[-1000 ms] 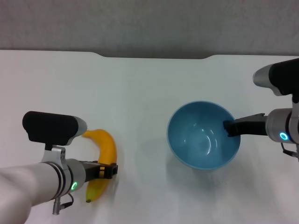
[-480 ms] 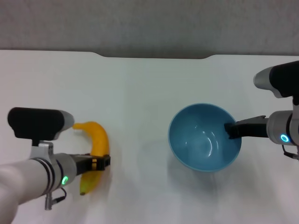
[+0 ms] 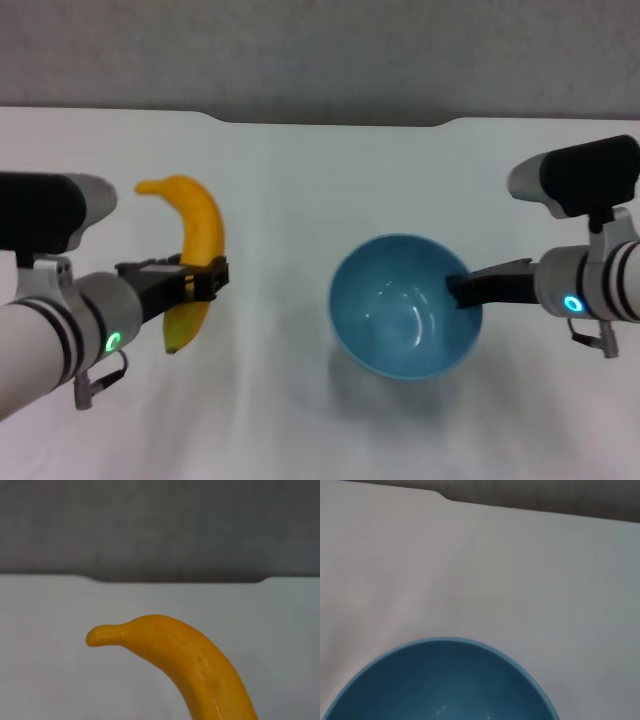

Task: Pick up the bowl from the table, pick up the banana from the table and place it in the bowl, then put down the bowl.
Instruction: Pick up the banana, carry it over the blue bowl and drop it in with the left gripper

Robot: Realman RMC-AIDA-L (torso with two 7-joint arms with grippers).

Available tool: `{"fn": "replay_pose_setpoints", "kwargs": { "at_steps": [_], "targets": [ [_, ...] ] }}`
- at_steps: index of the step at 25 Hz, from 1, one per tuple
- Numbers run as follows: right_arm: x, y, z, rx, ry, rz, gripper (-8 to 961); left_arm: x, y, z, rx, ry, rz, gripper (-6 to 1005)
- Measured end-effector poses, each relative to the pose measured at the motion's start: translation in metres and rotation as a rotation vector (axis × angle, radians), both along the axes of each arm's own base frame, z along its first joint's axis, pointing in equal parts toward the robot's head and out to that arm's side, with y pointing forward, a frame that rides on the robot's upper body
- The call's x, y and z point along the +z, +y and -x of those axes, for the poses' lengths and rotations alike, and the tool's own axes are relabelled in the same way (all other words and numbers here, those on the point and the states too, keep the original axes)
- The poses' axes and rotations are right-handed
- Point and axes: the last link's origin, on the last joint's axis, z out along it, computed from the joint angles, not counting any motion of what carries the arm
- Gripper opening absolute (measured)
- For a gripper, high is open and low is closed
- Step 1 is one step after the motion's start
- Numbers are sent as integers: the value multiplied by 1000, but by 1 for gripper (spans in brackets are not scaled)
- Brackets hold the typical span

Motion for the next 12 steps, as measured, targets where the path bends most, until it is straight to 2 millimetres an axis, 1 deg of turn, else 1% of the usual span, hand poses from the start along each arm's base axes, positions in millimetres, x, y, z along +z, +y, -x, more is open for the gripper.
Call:
{"fn": "replay_pose_setpoints", "kwargs": {
  "at_steps": [2, 3, 8, 12],
  "targets": [
    [-7, 0, 6, -1, 26, 22, 33, 1, -2, -11, -26, 1, 5, 507],
    [-7, 0, 6, -1, 26, 22, 33, 1, -3, -16, -39, 0, 10, 507],
    [-16, 1, 22, 32, 56, 40, 34, -1, -10, -43, -111, -15, 25, 508],
    [-22, 3, 33, 52, 71, 59, 34, -8, -12, -61, -170, -17, 51, 513]
  ]
}}
